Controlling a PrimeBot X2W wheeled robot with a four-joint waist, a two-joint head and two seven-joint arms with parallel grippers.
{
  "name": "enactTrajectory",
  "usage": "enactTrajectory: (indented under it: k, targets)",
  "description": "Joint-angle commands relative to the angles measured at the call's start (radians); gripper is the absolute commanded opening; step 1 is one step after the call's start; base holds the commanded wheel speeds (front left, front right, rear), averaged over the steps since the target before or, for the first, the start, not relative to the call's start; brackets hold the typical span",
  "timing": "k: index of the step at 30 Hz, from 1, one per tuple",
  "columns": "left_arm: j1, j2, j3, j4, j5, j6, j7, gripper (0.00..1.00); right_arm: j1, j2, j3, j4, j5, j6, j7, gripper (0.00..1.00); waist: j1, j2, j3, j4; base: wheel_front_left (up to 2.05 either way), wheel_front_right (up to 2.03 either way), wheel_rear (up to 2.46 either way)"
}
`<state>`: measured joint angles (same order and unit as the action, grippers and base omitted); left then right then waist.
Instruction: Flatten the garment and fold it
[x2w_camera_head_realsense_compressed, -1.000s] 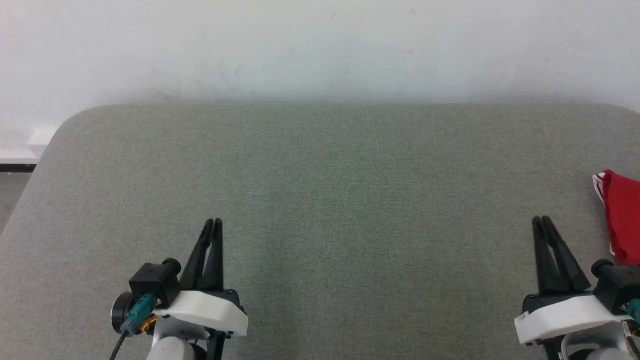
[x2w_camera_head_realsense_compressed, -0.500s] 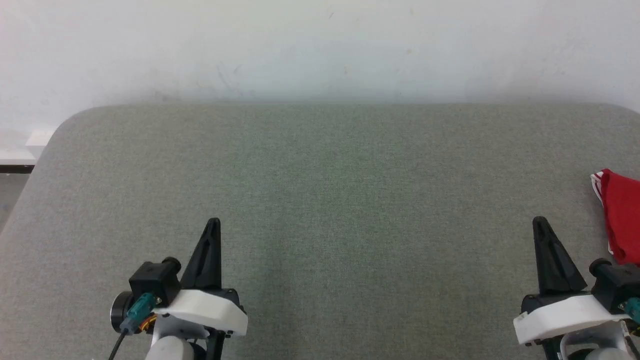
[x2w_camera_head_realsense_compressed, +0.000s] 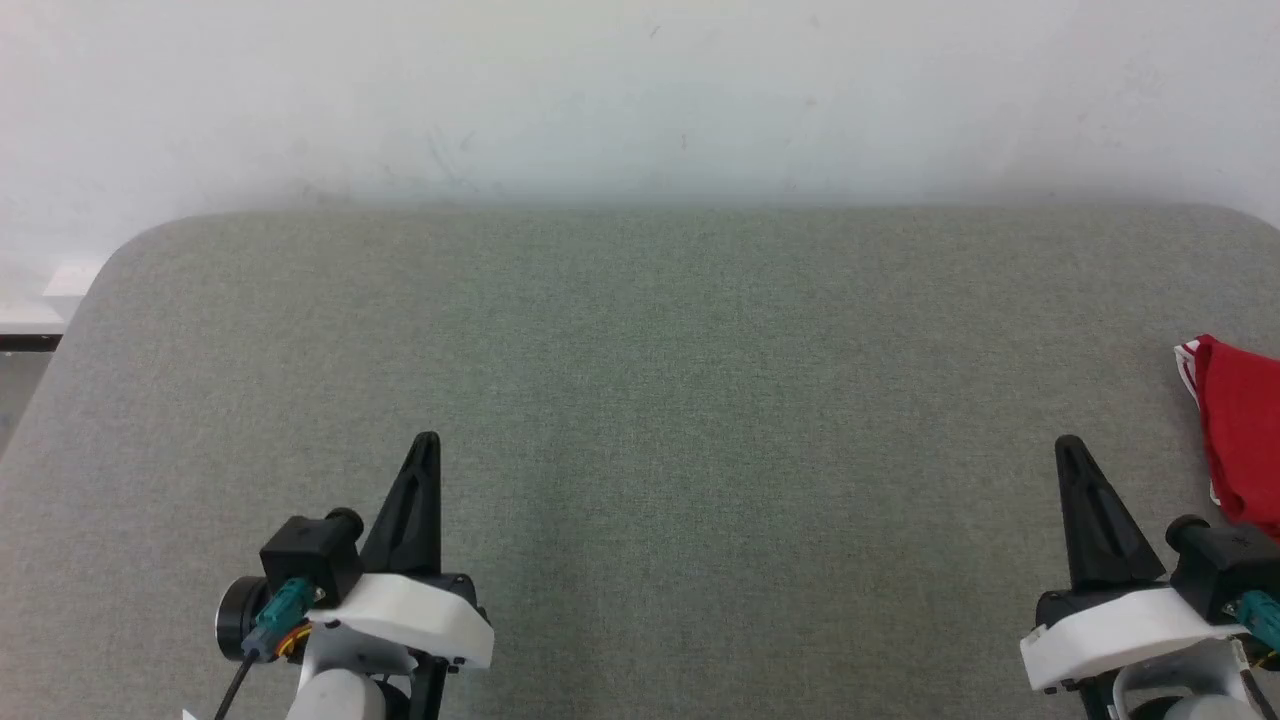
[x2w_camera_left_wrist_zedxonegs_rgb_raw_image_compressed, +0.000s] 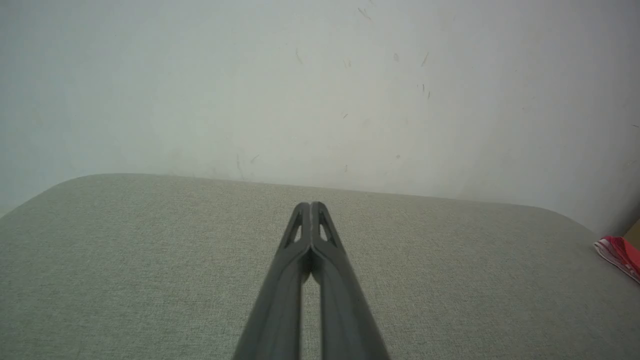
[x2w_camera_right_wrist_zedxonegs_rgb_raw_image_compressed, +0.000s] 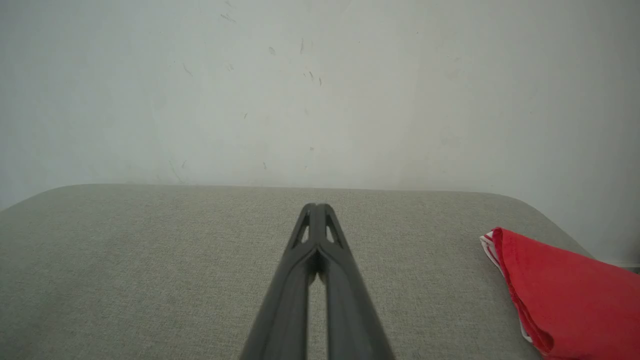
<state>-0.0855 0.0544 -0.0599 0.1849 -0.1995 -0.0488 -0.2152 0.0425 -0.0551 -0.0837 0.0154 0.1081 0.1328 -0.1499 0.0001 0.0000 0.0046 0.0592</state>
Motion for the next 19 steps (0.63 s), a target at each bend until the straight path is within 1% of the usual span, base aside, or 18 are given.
enactTrajectory:
  k: [1,19]
  targets:
    - [0.014,-0.001,0.005,-0.008,0.013,0.007,0.005,0.00,-0.007,0.001,0.005,-0.002,-0.007,0.000,0.005,0.00,0.0000,0.0000,0.000,-0.001,0.00,0.00,0.00]
    - [0.026,-0.001,0.015,-0.039,0.045,0.014,0.042,0.00,-0.013,0.002,0.019,-0.004,-0.025,-0.001,0.030,0.00,0.0000,0.0000,-0.001,-0.011,0.00,0.00,0.00]
